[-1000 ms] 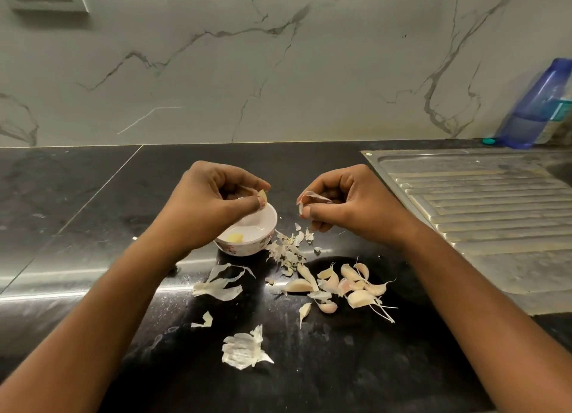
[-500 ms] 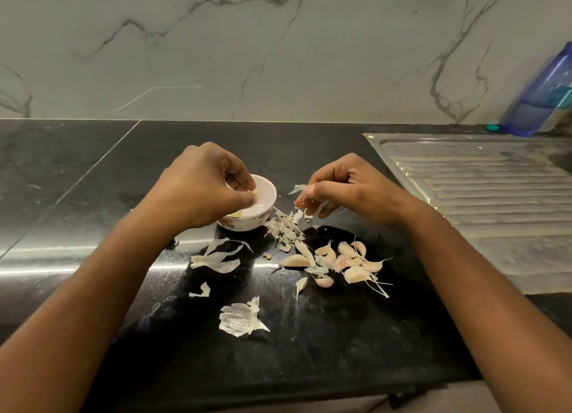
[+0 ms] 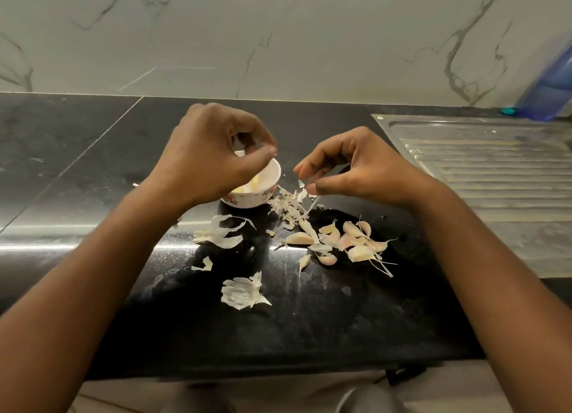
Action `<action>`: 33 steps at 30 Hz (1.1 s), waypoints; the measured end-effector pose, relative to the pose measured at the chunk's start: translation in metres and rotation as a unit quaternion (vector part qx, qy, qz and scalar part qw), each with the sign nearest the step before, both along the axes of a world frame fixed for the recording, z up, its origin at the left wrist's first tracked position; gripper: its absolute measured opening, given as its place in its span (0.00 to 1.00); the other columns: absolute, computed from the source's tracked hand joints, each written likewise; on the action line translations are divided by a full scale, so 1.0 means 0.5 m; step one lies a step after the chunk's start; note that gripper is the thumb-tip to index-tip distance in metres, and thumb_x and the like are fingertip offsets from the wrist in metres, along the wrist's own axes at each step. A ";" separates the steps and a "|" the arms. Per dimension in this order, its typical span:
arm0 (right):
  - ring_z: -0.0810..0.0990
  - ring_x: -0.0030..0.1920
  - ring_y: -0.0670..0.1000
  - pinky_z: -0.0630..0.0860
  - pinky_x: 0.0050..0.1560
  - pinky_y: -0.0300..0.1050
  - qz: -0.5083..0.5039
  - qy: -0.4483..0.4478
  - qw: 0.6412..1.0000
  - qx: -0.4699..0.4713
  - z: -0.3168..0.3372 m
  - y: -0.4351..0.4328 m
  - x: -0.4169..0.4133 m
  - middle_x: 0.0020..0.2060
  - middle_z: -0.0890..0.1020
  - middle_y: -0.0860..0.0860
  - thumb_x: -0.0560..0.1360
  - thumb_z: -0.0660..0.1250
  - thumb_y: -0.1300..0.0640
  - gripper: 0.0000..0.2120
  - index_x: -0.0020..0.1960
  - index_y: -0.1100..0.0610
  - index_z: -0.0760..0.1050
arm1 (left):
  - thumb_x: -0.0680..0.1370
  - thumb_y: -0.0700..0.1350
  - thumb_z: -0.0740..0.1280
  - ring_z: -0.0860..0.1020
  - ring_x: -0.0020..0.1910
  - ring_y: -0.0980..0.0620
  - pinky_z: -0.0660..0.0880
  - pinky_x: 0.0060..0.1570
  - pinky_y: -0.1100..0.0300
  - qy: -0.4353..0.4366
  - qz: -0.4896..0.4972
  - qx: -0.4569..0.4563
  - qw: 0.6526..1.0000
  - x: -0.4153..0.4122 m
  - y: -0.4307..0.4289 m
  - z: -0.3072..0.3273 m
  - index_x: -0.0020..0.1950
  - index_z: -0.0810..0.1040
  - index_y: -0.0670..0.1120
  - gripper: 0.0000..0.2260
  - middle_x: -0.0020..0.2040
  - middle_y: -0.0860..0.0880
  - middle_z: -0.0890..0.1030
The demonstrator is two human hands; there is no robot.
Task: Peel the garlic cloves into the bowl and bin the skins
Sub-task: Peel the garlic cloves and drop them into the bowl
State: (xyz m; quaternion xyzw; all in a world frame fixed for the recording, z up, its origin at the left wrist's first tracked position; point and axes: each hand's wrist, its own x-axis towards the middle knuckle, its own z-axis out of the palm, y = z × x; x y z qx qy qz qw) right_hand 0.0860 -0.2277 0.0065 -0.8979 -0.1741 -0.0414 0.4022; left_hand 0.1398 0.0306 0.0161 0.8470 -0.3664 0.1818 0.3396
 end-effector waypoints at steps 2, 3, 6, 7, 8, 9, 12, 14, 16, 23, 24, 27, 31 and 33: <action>0.88 0.44 0.53 0.86 0.49 0.45 -0.004 -0.010 1.000 0.001 0.001 -0.002 0.002 0.44 0.89 0.53 0.77 0.78 0.62 0.07 0.54 0.56 0.88 | 0.79 0.47 0.76 0.78 0.31 0.60 0.68 0.33 0.73 -0.020 -0.104 0.012 0.994 -0.027 -0.012 0.007 0.50 0.88 0.48 0.03 0.39 0.54 0.84; 0.87 0.43 0.53 0.86 0.46 0.45 -0.006 -0.012 1.000 0.004 0.001 -0.002 0.002 0.43 0.88 0.53 0.78 0.77 0.61 0.06 0.55 0.56 0.87 | 0.79 0.47 0.76 0.77 0.30 0.59 0.67 0.33 0.72 -0.029 -0.148 0.043 0.988 -0.037 -0.017 0.007 0.49 0.88 0.49 0.03 0.38 0.55 0.84; 0.89 0.40 0.52 0.84 0.41 0.45 -0.018 -0.005 0.999 0.026 0.000 -0.002 0.004 0.41 0.89 0.52 0.80 0.75 0.62 0.07 0.57 0.57 0.87 | 0.77 0.55 0.75 0.78 0.35 0.63 0.73 0.35 0.66 -0.060 -0.189 0.160 0.967 -0.050 -0.032 -0.005 0.49 0.88 0.56 0.05 0.39 0.61 0.81; 0.88 0.38 0.52 0.84 0.39 0.44 -0.021 -0.001 0.999 0.028 0.000 -0.001 0.004 0.40 0.89 0.53 0.80 0.75 0.62 0.07 0.57 0.57 0.87 | 0.77 0.59 0.73 0.78 0.37 0.62 0.75 0.37 0.61 -0.068 -0.186 0.193 0.961 -0.054 -0.037 -0.010 0.49 0.87 0.58 0.08 0.40 0.61 0.81; 0.88 0.36 0.51 0.83 0.38 0.44 -0.021 0.003 0.999 0.026 0.001 -0.001 0.003 0.38 0.89 0.53 0.79 0.75 0.62 0.05 0.55 0.58 0.87 | 0.76 0.62 0.70 0.79 0.38 0.61 0.77 0.38 0.59 -0.071 -0.186 0.220 0.955 -0.059 -0.041 -0.015 0.50 0.87 0.59 0.10 0.40 0.61 0.82; 0.86 0.34 0.50 0.82 0.36 0.43 -0.017 0.006 1.000 0.020 0.002 -0.001 0.003 0.36 0.88 0.54 0.79 0.76 0.62 0.04 0.53 0.59 0.87 | 0.76 0.63 0.69 0.79 0.38 0.60 0.77 0.39 0.58 -0.072 -0.191 0.238 0.950 -0.063 -0.044 -0.019 0.50 0.87 0.60 0.12 0.41 0.61 0.83; 0.82 0.32 0.48 0.78 0.37 0.40 0.003 0.021 1.000 0.013 0.002 -0.003 0.002 0.33 0.86 0.54 0.75 0.81 0.60 0.05 0.48 0.60 0.87 | 0.78 0.62 0.68 0.78 0.36 0.59 0.76 0.38 0.60 -0.066 -0.205 0.275 0.937 -0.064 -0.048 -0.027 0.51 0.86 0.60 0.10 0.42 0.62 0.83; 0.79 0.34 0.48 0.76 0.39 0.40 0.011 0.031 0.999 0.019 0.002 -0.003 0.001 0.34 0.84 0.57 0.73 0.82 0.58 0.06 0.48 0.58 0.87 | 0.79 0.61 0.68 0.79 0.37 0.58 0.75 0.37 0.61 -0.059 -0.206 0.285 0.934 -0.059 -0.047 -0.029 0.51 0.86 0.61 0.09 0.43 0.62 0.83; 0.76 0.35 0.49 0.75 0.41 0.41 0.014 0.035 0.999 0.021 0.000 -0.002 0.000 0.34 0.83 0.56 0.74 0.81 0.57 0.05 0.48 0.56 0.88 | 0.79 0.61 0.69 0.80 0.38 0.58 0.77 0.38 0.58 -0.051 -0.204 0.286 0.935 -0.055 -0.048 -0.031 0.52 0.85 0.61 0.08 0.43 0.62 0.83; 0.77 0.31 0.47 0.72 0.33 0.38 0.018 0.041 0.998 0.034 0.002 0.001 -0.001 0.33 0.84 0.54 0.78 0.77 0.58 0.04 0.48 0.60 0.88 | 0.78 0.59 0.66 0.78 0.37 0.55 0.78 0.38 0.55 -0.077 -0.186 0.308 0.930 -0.059 -0.052 -0.037 0.49 0.83 0.57 0.09 0.41 0.58 0.82; 0.78 0.31 0.49 0.72 0.33 0.40 0.016 0.040 0.999 0.029 0.002 0.001 -0.001 0.33 0.84 0.55 0.78 0.77 0.57 0.05 0.47 0.59 0.88 | 0.78 0.59 0.66 0.78 0.37 0.55 0.78 0.38 0.55 -0.082 -0.181 0.313 0.929 -0.061 -0.053 -0.037 0.48 0.83 0.57 0.09 0.41 0.57 0.82; 0.80 0.32 0.50 0.74 0.33 0.43 0.018 0.046 0.998 0.030 0.002 -0.004 -0.001 0.34 0.86 0.54 0.77 0.78 0.57 0.05 0.47 0.59 0.88 | 0.77 0.59 0.67 0.77 0.37 0.55 0.77 0.39 0.53 -0.083 -0.174 0.294 0.936 -0.061 -0.053 -0.032 0.47 0.82 0.56 0.09 0.41 0.57 0.81; 0.86 0.38 0.54 0.80 0.36 0.47 0.030 0.061 0.993 0.093 0.004 -0.012 0.000 0.39 0.88 0.59 0.75 0.78 0.63 0.05 0.51 0.63 0.87 | 0.75 0.62 0.64 0.79 0.37 0.57 0.78 0.37 0.54 -0.065 -0.157 0.182 0.969 -0.049 -0.039 -0.012 0.48 0.84 0.56 0.14 0.39 0.58 0.81; 0.87 0.40 0.56 0.82 0.37 0.47 0.043 0.073 0.989 0.118 0.006 -0.013 0.000 0.40 0.88 0.60 0.77 0.76 0.65 0.05 0.52 0.64 0.86 | 0.77 0.56 0.70 0.79 0.35 0.59 0.76 0.34 0.59 -0.041 -0.162 0.121 0.978 -0.044 -0.032 -0.008 0.48 0.86 0.56 0.07 0.38 0.60 0.82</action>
